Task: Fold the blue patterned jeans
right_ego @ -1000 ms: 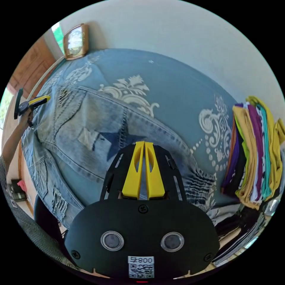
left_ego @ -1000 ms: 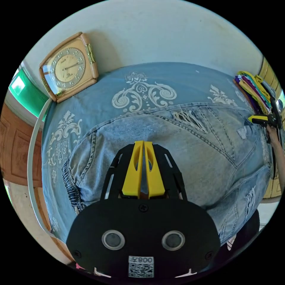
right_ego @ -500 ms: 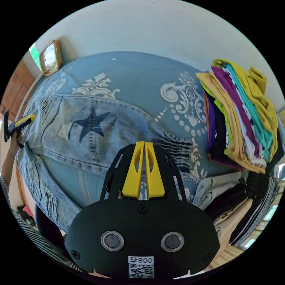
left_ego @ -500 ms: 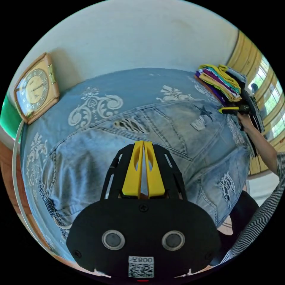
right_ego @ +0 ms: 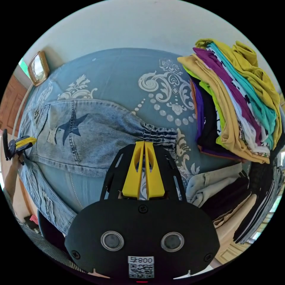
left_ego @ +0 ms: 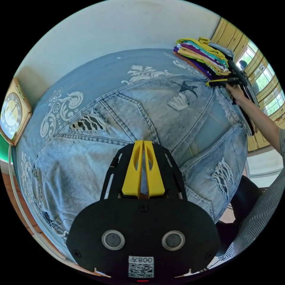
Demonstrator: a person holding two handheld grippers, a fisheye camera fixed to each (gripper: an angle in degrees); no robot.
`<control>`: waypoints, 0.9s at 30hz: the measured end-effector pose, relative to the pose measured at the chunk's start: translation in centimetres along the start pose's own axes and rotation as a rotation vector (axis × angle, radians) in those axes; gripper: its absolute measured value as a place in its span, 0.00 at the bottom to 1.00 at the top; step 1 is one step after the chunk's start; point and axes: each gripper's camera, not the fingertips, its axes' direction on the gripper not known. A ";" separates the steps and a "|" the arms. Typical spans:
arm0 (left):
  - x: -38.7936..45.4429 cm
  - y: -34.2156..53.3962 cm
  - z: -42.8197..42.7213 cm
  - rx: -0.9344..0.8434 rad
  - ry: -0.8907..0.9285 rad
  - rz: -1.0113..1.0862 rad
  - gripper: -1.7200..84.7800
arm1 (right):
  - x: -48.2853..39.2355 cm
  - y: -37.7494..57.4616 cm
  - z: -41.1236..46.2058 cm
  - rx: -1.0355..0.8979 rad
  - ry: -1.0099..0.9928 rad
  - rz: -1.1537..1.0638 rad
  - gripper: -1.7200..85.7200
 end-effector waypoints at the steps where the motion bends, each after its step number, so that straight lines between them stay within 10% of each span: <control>1: 0.1 0.0 -0.2 -0.002 0.004 -0.010 0.03 | 0.3 0.0 -0.2 -0.005 -0.008 0.002 0.02; 27: 10.3 11.3 -3.0 -0.015 -0.023 -0.016 0.02 | 3.0 18.1 -3.2 -0.159 -0.169 -0.136 0.06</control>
